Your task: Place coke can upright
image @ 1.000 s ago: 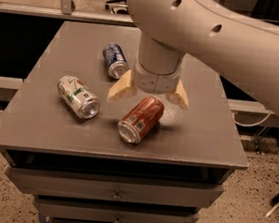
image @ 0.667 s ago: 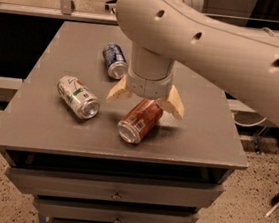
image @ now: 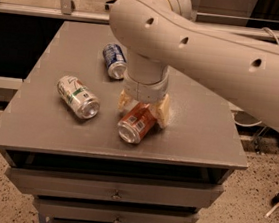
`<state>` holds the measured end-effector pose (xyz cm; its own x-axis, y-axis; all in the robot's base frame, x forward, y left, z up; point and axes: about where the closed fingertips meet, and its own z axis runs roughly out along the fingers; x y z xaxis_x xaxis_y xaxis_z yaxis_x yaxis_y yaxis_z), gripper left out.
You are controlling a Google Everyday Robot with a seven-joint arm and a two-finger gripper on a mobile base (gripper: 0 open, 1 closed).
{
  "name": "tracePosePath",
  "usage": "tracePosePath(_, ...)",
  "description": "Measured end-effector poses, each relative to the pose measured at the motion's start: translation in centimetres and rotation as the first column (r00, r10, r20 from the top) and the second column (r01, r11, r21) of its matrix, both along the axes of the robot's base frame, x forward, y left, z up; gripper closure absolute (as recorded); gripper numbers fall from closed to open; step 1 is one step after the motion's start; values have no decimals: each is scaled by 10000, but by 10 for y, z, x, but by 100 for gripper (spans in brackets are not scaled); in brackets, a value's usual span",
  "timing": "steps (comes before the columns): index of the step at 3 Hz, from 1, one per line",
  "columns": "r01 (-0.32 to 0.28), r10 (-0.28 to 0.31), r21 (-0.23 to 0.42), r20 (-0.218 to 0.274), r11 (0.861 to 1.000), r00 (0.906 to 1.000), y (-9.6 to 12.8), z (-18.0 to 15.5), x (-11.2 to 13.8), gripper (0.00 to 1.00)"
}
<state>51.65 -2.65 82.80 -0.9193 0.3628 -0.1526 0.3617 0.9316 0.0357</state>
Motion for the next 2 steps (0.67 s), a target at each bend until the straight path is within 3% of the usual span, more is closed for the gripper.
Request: tracePosePath(2, -76, 99, -454, 491, 9989, 9987, -28, 21, 32, 80)
